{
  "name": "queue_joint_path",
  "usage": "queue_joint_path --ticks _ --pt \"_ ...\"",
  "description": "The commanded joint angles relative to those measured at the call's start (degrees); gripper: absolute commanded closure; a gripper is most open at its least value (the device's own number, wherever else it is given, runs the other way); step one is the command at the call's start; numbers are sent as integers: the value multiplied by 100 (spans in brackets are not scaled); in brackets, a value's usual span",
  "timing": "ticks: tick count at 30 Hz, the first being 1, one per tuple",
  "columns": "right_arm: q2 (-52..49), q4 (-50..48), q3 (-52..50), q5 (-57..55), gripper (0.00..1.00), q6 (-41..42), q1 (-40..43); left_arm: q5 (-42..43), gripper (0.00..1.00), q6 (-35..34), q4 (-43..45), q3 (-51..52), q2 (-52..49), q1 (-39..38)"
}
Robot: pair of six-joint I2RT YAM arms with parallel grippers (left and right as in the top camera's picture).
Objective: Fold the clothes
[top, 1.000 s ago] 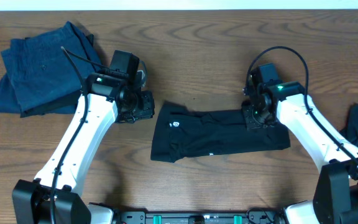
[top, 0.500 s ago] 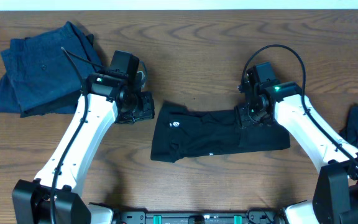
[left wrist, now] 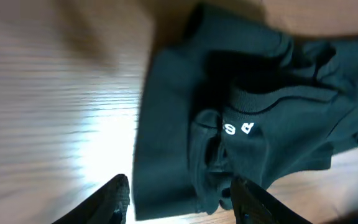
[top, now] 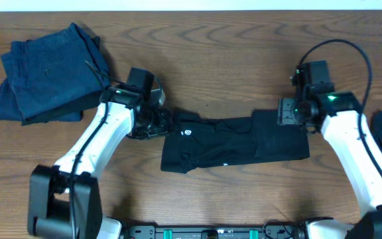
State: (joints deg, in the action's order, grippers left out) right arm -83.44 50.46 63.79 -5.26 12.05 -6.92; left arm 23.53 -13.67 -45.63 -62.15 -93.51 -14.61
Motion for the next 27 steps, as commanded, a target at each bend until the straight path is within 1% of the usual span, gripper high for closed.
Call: queue_joint_path --ticks 1,3,10,16,17,18,20,21,22,24,27 --pt "94 68 109 -111 32 120 149 654 45 481 177 203 -317 -118" --pt "92 94 103 -87 31 122 177 846 45 669 251 234 -535 -227" --pt "92 118 103 -90 31 120 177 844 45 660 396 236 -1252 -614" --pt "92 144 103 -90 31 122 177 841 46 656 531 236 -1631 -866" --pt "92 155 103 -90 31 120 177 841 48 656 555 236 -1657 -876" --pt "92 164 103 -90 31 122 177 837 56 656 573 236 -1665 -879" --pt "92 170 103 -90 31 120 175 774 75 654 597 236 -1657 -866" --pt "92 173 103 -90 31 120 175 664 81 632 595 236 -1641 -844" --pt "92 175 103 -90 31 120 177 551 92 627 588 236 -1631 -817" --pt "92 186 103 -90 31 120 177 317 94 610 564 234 -1611 -730" --pt "92 223 103 -92 31 120 177 70 94 612 455 214 -1556 -492"
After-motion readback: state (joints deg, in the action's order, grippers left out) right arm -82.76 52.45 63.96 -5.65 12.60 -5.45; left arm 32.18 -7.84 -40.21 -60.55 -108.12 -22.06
